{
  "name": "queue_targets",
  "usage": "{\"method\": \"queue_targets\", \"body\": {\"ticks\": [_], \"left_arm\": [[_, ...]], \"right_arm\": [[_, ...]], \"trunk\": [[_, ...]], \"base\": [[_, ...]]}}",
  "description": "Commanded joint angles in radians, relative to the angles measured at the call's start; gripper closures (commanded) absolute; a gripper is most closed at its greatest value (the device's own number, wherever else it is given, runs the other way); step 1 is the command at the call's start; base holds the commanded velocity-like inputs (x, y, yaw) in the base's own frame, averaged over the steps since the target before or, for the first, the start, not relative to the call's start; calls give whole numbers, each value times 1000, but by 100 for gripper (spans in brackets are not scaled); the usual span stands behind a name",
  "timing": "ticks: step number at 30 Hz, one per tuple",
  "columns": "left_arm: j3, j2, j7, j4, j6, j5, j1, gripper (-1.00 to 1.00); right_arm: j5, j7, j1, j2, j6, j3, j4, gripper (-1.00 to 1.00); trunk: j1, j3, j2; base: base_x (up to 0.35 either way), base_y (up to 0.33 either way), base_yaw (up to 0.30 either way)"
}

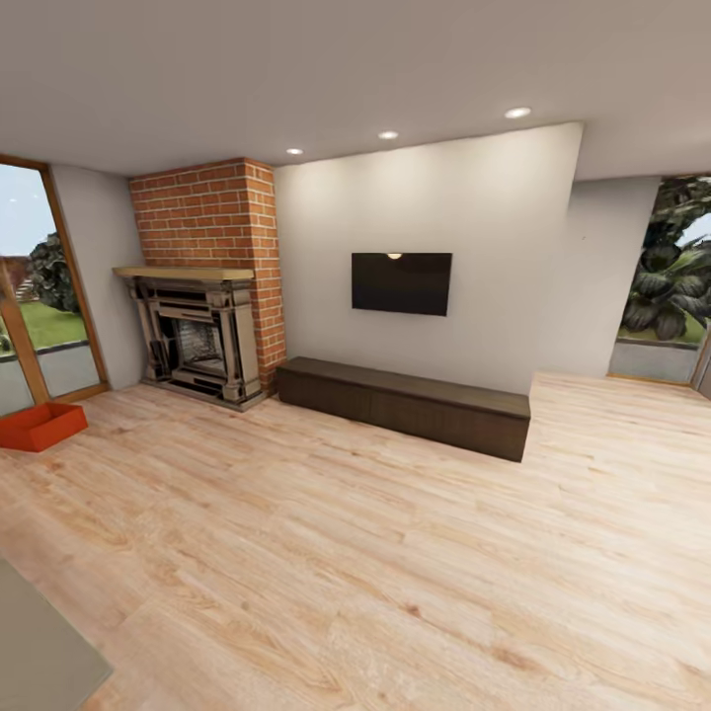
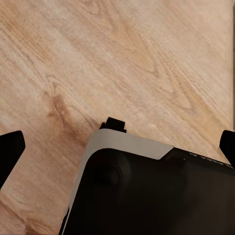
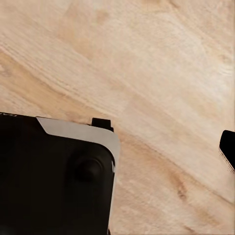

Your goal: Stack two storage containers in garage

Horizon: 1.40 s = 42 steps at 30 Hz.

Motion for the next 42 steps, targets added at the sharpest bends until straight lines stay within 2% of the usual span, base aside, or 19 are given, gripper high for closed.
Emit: {"method": "queue_targets", "body": {"ticks": [1,10,16,19,30,36,39,42], "left_arm": [[-7,0,3,1,-4,7,-1,-100],[-8,0,3,1,-9,7,-1,-100],[-8,0,3,1,-9,7,-1,-100],[-8,0,3,1,-9,7,-1,-100],[-8,0,3,1,-8,7,-1,-100],[-8,0,3,1,-8,7,-1,-100],[-8,0,3,1,-8,7,-1,-100],[-8,0,3,1,-8,7,-1,-100]], "right_arm": [[-9,-1,-1,0,-5,9,2,-100],[-11,-1,-1,1,-7,4,1,-100],[-18,0,-1,5,-5,-42,0,-100],[-18,0,-1,6,-6,-50,-1,-100],[-17,2,-1,6,-7,-51,-1,-100],[-4,6,-1,4,-2,-36,-1,-100],[7,5,-1,4,-1,-33,-1,-100],[39,3,-1,5,1,-32,-1,-100]], "trunk": [[1,-1,-1],[1,-1,-1],[1,-1,-1],[1,-1,-1],[1,-1,-1],[1,-1,-1],[1,-1,-1],[1,-1,-1]], "base": [[322,0,0],[322,0,0],[322,0,0],[322,0,0],[322,0,0],[322,0,0],[322,0,0],[322,0,0]]}}
